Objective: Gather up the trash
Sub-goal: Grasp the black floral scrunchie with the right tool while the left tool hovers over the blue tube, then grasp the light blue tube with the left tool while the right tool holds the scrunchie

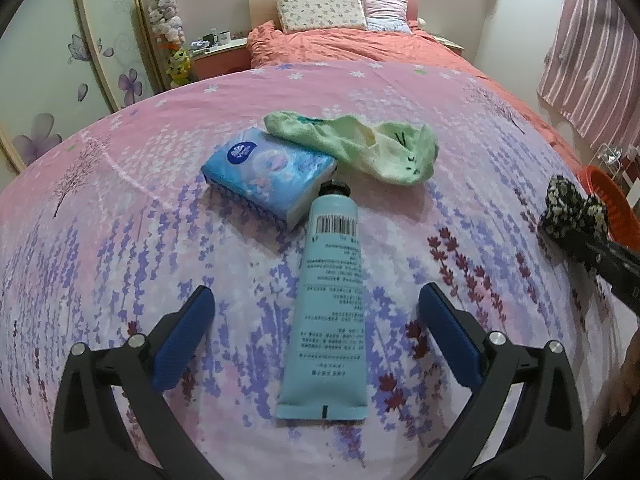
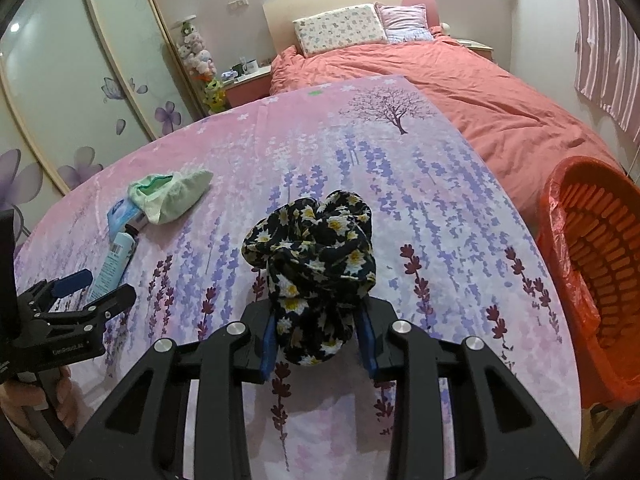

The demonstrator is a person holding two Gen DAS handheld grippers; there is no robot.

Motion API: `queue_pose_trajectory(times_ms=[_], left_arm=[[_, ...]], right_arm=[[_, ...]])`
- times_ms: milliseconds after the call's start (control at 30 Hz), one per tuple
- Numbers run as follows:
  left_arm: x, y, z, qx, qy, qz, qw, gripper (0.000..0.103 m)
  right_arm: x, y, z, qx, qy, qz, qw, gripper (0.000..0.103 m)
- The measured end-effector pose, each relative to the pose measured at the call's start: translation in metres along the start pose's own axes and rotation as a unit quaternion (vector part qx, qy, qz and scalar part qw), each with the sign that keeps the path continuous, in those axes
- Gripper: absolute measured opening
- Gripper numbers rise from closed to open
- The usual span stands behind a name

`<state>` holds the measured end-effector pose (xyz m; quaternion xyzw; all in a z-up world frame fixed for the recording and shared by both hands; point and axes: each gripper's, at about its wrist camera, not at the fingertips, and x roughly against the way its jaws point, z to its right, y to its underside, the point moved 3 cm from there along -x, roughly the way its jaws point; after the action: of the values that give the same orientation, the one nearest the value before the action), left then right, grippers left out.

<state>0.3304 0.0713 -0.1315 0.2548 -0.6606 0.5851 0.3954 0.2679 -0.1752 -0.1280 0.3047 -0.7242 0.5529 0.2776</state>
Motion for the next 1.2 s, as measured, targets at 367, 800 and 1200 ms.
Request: queue_pose_trajectory(times_ms=[367, 800, 1200], left_arm=[[0.003, -0.015, 0.016, -0.006, 0.007, 0.027, 0.9996, 0.029], [0.03, -0.011, 0.011, 0.005, 0.012, 0.052, 0.9986, 0.028], [0.006, -0.012, 0.016, 0.004, -0.014, 0.023, 0.9996, 0.03]], right_arm=[[0.005, 0.0, 0.004, -0.01, -0.004, 0.008, 1.0, 0.009], [0.042, -0.008, 0.003, -0.007, -0.015, 0.042, 0.999, 0.009], [0.038, -0.001, 0.004, -0.003, -0.003, 0.031, 1.0, 0.009]])
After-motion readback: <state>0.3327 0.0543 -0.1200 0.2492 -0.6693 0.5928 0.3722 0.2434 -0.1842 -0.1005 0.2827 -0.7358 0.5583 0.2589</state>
